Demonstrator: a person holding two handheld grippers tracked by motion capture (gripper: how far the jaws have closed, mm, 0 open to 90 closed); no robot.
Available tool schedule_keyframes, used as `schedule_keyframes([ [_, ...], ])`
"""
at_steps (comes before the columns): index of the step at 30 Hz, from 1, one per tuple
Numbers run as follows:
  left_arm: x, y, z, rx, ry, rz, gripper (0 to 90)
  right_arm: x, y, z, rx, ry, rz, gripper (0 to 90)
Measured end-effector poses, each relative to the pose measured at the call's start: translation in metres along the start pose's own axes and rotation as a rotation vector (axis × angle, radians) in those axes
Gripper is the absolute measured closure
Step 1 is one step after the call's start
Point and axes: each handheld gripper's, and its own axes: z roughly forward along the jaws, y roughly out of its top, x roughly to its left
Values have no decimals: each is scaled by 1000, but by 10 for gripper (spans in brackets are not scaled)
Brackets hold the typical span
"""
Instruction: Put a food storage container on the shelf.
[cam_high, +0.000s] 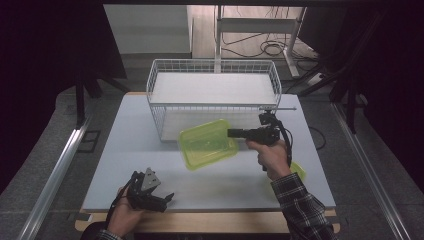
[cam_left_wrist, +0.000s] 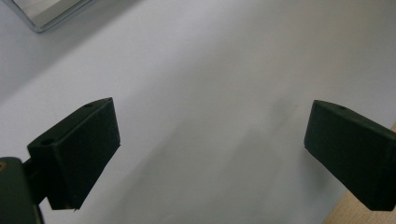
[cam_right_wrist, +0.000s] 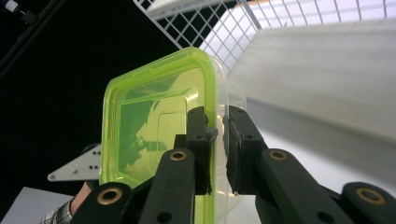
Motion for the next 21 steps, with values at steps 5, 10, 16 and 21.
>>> schedule_keyframes([
  [5, 0, 0, 0, -2, 0, -1, 32, 6, 16, -5, -25, -6, -8, 803],
  [10, 0, 0, 0, -3, -1, -1, 32, 9, 27, -7, -44, -3, -6, 803],
  [16, 0, 0, 1, -1, -3, 2, 34, 14, 46, -13, -81, -11, -10, 803],
  [21, 0, 0, 1, -2, -4, 0, 34, 16, 57, -16, -102, -27, -14, 802],
])
